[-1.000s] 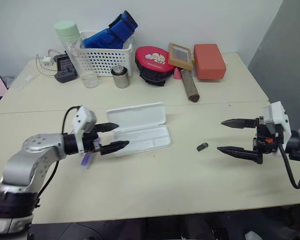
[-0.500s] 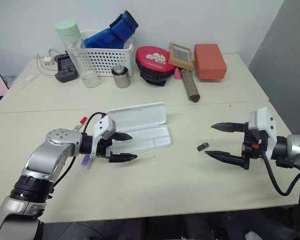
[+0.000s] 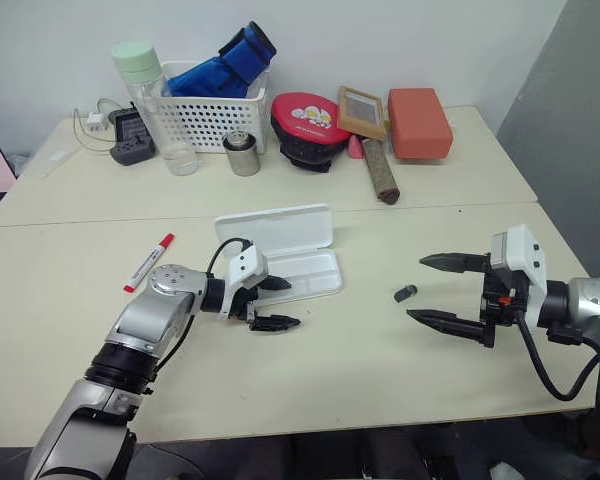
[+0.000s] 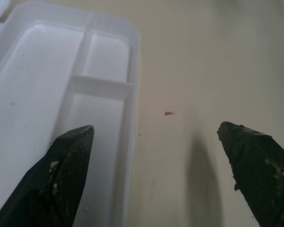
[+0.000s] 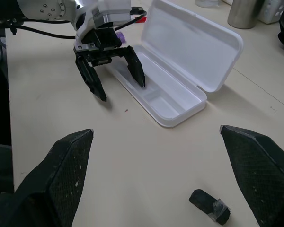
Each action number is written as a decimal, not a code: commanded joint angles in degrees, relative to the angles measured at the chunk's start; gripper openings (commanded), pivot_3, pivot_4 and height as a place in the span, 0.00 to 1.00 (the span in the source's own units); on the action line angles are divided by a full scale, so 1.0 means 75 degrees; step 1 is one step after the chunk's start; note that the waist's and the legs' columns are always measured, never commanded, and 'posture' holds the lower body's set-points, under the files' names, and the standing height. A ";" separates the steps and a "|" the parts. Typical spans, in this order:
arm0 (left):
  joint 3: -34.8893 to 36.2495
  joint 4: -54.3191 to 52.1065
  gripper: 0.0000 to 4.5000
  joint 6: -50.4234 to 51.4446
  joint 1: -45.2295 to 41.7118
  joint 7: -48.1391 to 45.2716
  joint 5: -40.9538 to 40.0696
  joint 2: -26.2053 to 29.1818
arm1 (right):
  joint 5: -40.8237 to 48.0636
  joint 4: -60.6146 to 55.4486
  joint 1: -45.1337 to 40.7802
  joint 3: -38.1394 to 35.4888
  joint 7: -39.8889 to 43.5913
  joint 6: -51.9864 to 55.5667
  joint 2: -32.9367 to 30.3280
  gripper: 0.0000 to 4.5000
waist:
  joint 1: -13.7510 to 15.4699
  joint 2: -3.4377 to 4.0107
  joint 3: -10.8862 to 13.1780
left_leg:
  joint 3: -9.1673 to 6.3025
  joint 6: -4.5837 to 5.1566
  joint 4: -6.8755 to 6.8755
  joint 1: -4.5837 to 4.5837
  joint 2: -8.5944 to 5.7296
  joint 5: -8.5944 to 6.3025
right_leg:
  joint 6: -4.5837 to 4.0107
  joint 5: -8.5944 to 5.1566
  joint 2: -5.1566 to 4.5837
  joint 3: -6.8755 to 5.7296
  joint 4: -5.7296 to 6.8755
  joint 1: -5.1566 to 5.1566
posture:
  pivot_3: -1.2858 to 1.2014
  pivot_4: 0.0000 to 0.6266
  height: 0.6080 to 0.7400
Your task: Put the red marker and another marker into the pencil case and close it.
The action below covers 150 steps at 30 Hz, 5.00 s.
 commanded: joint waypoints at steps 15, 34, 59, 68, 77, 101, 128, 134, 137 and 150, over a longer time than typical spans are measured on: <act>-0.0049 -0.0098 0.47 -0.0154 -0.0078 0.0018 0.0311 -0.0154 | 0.0268 -0.0199 0.0026 -0.0411 -0.0031 -0.0171 -0.0063 1.00 | 0.0006 -0.0001 -0.0001 | 0.0000 0.0002 0.0001 0.0001 -0.0001 0.0001 | 0.0001 0.0001 0.0000 -0.0001 0.0000 0.0002 | 0.52 0.24 1.00; 0.0015 -0.1508 0.02 0.0605 0.0527 0.0149 0.0161 0.0065 | 0.0371 -0.0313 0.0069 -0.0480 -0.0105 -0.0142 -0.0097 1.00 | 0.0006 -0.0001 -0.0002 | 0.0000 0.0003 0.0001 0.0003 0.0000 0.0001 | 0.0001 0.0001 0.0000 0.0003 0.0000 0.0003 | 0.52 0.24 1.00; -0.0433 -0.4537 0.02 0.1907 0.2117 0.0579 -0.0397 0.0513 | 0.1113 -0.0986 0.0906 -0.1066 0.0158 0.0116 -0.0593 1.00 | 0.0027 -0.0001 -0.0003 | 0.0008 0.0006 0.0000 0.0013 0.0001 0.0000 | 0.0002 0.0001 0.0001 0.0005 -0.0003 0.0018 | 0.52 0.24 1.00; -0.0622 -0.4565 0.02 0.1893 0.2123 0.0723 -0.0298 0.0606 | 0.1015 -0.0866 0.0893 -0.0953 0.0151 0.0045 -0.0570 1.00 | 0.0033 -0.0001 -0.0004 | 0.0013 0.0007 -0.0001 0.0015 0.0001 0.0000 | 0.0002 0.0001 0.0001 0.0005 -0.0004 0.0018 | 0.52 0.24 1.00; -0.0591 -0.4636 0.16 0.2107 0.2119 0.0655 -0.0570 0.0624 | 0.0911 -0.0818 0.0904 -0.0848 0.0210 -0.0057 -0.0561 1.00 | 0.0032 -0.0001 -0.0003 | 0.0014 0.0007 -0.0001 0.0014 0.0001 0.0000 | 0.0002 0.0001 0.0001 0.0004 -0.0004 0.0018 | 0.52 0.24 1.00; -0.0398 -0.5093 0.84 0.2592 0.2006 0.0832 -0.1149 0.0647 | 0.0858 -0.0684 0.0880 -0.0777 0.0409 -0.0116 -0.0634 1.00 | 0.0031 -0.0001 -0.0003 | 0.0013 0.0007 -0.0001 0.0015 0.0002 0.0000 | 0.0002 0.0001 0.0001 0.0006 -0.0004 0.0018 | 0.52 0.24 1.00; 0.4426 -0.4632 0.98 0.4001 0.1350 0.4233 -0.3705 0.1410 | 0.0941 0.1243 -0.3404 0.1088 -0.0238 -0.0452 0.1010 1.00 | -0.0004 -0.0012 -0.0007 | 0.0028 0.0002 0.0000 0.0027 0.0014 0.0005 | -0.0006 0.0007 0.0013 0.0015 0.0002 0.0007 | 0.52 0.24 1.00; 0.4533 -0.2229 0.98 0.2530 0.1555 0.3948 -0.2398 0.1814 | 0.0862 0.1057 -0.3452 0.1417 -0.0083 -0.0485 0.1318 1.00 | 0.0072 -0.0014 -0.0005 | 0.0003 0.0003 0.0001 -0.0003 0.0006 0.0004 | -0.0007 0.0008 0.0002 0.0015 -0.0010 -0.0007 | 0.52 0.24 1.00; 0.4585 -0.0864 0.98 0.1851 0.1268 0.3801 -0.1954 0.2012 | 0.0904 0.0901 -0.3319 0.1432 -0.0051 -0.0421 0.1344 1.00 | 0.0042 -0.0013 -0.0005 | 0.0000 0.0002 -0.0004 -0.0003 0.0007 0.0005 | -0.0008 0.0009 0.0001 0.0013 -0.0007 -0.0014 | 0.52 0.24 1.00; 0.3178 0.3864 0.98 -0.0312 -0.0518 0.2946 -0.0036 0.1895 | 0.0897 0.0639 -0.3304 0.1327 -0.0461 -0.0317 0.1494 1.00 | 0.0022 -0.0018 -0.0008 | -0.0014 0.0006 -0.0003 -0.0005 0.0000 0.0003 | -0.0009 0.0010 -0.0003 0.0003 0.0001 -0.0017 | 0.52 0.24 1.00</act>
